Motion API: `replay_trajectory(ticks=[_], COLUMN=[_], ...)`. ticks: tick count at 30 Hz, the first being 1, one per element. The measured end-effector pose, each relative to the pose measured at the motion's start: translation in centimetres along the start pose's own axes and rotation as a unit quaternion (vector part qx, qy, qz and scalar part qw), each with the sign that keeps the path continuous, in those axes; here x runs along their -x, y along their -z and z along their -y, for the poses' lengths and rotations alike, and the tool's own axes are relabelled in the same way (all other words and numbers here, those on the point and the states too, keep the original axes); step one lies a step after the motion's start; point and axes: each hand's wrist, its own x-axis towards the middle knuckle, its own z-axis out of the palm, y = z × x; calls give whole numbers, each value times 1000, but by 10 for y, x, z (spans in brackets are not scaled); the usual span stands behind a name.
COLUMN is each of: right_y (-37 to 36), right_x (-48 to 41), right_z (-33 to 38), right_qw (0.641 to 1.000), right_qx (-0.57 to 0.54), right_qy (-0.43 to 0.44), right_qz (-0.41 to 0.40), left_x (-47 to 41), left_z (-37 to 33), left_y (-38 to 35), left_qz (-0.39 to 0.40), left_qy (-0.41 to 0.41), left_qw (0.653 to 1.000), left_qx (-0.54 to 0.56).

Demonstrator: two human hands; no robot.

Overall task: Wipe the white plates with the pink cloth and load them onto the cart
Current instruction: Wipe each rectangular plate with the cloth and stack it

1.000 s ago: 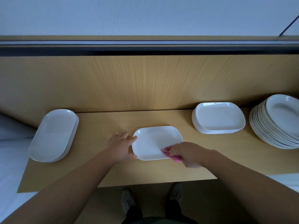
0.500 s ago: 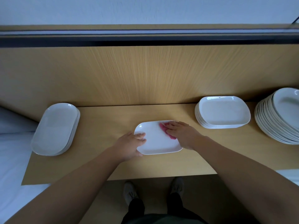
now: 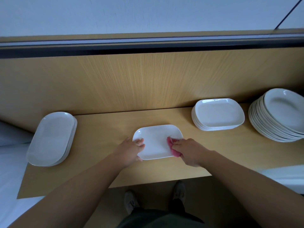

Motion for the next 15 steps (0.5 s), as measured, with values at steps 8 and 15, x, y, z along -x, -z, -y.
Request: replay_trajectory(ticks=[8, 15], right_y=[7, 19], right_x=[12, 26], right_z=[18, 15], right_qw=[999, 992], right_qx=[-41, -120], right_qy=[-4, -21], right_qz=[6, 3], left_x=[-3, -6], left_z=[0, -2], left_y=[-3, -2], left_qz=[-1, -2], left_qy=[4, -3], left_qw=[1000, 999], left_qx=[-8, -46])
